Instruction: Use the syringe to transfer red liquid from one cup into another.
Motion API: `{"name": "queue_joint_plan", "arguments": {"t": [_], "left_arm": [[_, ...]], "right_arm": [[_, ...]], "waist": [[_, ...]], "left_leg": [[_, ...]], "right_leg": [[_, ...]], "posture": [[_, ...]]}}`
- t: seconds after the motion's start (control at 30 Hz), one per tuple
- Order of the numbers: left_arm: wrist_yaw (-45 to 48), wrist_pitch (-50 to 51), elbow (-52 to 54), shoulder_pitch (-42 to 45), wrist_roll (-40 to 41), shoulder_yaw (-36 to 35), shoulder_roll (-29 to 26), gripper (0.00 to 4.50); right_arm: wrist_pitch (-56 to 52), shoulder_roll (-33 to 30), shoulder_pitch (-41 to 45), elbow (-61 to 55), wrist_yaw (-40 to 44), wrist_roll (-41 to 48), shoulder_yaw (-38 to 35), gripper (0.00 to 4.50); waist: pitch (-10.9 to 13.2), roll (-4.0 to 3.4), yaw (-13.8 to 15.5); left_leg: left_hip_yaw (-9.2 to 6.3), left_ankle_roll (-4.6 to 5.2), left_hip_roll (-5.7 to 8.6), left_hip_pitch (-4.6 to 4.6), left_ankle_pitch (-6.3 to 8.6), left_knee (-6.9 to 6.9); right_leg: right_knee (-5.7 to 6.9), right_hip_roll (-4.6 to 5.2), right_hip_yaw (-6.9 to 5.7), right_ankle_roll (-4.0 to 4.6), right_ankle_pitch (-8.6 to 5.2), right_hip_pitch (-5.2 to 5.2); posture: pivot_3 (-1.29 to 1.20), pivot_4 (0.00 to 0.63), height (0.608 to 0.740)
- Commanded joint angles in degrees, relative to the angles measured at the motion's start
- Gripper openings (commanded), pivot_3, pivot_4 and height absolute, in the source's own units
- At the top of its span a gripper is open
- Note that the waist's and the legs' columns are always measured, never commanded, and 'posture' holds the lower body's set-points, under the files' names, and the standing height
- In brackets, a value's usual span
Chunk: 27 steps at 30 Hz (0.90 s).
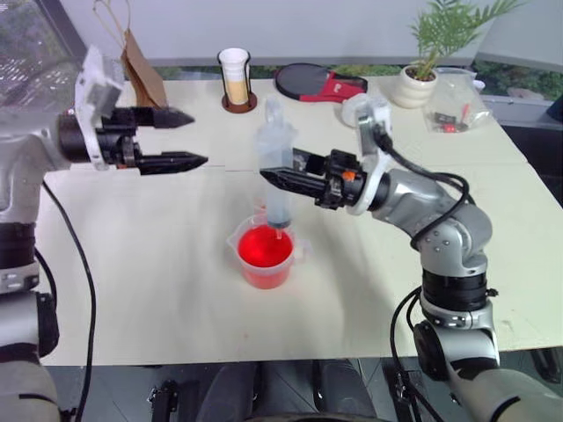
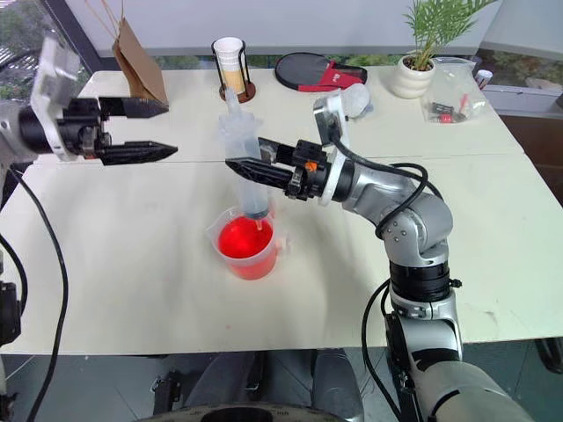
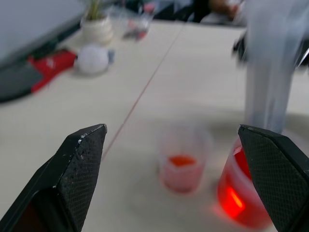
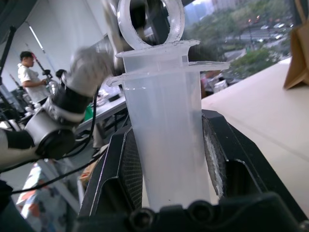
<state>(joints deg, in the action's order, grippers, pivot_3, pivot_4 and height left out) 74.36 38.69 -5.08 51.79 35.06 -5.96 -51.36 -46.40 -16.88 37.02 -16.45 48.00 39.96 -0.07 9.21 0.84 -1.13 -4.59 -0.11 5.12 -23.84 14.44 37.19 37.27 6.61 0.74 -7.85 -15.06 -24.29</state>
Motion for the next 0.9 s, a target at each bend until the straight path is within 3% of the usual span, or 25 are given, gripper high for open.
{"name": "queue_joint_plan", "arguments": {"t": [0.03,0.43,0.7,0.9], "left_arm": [[-1.7,1.6,2.8,2.9,3.1,-1.8,1.7,4.5],[-4.4,-3.5,1.5,4.1,-0.2,2.0,8.8,4.5],[-0.6,-3.4,0.3,2.8,-1.2,2.5,6.2,4.5],[-2.3,-3.3,1.7,2.3,-0.2,2.6,7.8,4.5]], "right_arm": [[3.6,0.4,-0.6,-2.0,-0.1,-1.1,2.1,1.42],[8.4,1.1,-2.4,-1.2,-1.5,-3.4,5.7,1.42],[9.4,1.5,-2.3,-0.1,-3.0,-3.4,4.7,1.42],[9.1,1.4,-2.9,-0.6,-2.8,-2.8,5.5,1.42]], "waist": [[0.0,0.0,0.0],[0.0,0.0,0.0],[0.0,0.0,0.0],[0.0,0.0,0.2]], "left_leg": [[0.0,0.0,0.0,0.0,0.0,0.01],[0.0,-0.08,-0.02,0.01,-0.05,0.01],[0.0,-0.08,-0.01,0.01,-0.05,0.02],[0.0,-0.08,-0.02,0.01,-0.05,0.03]], "right_leg": [[0.0,0.0,0.0,0.0,0.0,0.0],[0.0,-0.04,0.01,0.0,0.0,0.0],[0.0,-0.04,0.01,0.0,0.0,0.0],[0.0,-0.05,0.01,0.0,0.0,0.02]], "posture": [[0.0,0.15,0.739],[0.0,0.15,0.739],[0.0,0.15,0.739],[0.0,0.15,0.739]]}}
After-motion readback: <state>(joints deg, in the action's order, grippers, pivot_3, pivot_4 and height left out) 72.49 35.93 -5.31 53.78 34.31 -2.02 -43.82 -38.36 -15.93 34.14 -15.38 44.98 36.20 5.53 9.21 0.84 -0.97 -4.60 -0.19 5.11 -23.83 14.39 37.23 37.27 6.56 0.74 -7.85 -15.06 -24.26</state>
